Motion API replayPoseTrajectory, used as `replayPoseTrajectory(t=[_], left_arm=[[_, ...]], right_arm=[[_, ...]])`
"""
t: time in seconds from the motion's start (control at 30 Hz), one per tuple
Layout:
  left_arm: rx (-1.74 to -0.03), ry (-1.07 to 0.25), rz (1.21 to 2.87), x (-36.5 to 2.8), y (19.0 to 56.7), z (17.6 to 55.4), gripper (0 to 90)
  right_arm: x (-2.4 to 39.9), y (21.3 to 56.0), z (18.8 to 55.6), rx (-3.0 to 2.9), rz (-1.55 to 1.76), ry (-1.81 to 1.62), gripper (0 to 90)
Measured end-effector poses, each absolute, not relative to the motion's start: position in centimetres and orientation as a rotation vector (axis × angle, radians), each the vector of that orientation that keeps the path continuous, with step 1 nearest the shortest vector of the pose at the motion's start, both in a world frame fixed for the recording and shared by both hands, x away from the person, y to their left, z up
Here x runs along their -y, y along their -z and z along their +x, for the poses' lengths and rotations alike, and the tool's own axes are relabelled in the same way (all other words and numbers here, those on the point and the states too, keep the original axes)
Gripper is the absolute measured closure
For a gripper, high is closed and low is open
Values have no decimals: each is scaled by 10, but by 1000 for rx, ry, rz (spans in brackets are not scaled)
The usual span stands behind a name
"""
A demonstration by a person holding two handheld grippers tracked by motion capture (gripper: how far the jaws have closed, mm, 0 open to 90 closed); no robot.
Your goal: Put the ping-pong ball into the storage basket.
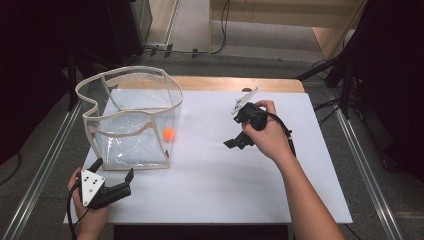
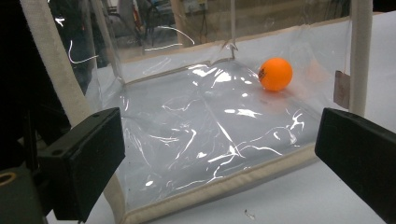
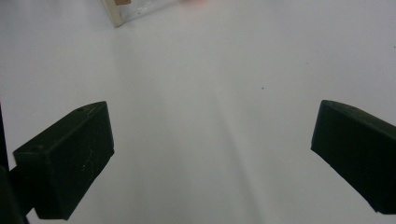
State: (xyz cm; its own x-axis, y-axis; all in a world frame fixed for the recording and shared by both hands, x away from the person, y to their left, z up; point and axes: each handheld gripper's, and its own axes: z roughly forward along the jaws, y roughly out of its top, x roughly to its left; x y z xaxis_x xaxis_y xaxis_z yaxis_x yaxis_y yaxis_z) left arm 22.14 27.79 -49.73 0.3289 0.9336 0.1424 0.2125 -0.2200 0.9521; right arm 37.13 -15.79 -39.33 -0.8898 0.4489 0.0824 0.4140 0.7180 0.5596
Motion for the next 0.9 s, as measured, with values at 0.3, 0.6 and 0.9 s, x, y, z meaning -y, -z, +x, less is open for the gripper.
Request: replayPoseTrajectory(t=[0.3, 0.6, 0.9], left_arm=[[-1049, -970, 1660, -278, 497, 221, 21], [-1049, -971, 1660, -278, 497, 221, 21], [-1049, -973, 1659, -278, 497, 221, 21]], right_arm=[[169, 398, 367, -2846, 748, -913, 0], [182, 405, 361, -2821, 786, -936, 0], [197, 416, 352, -2782, 823, -978, 0]])
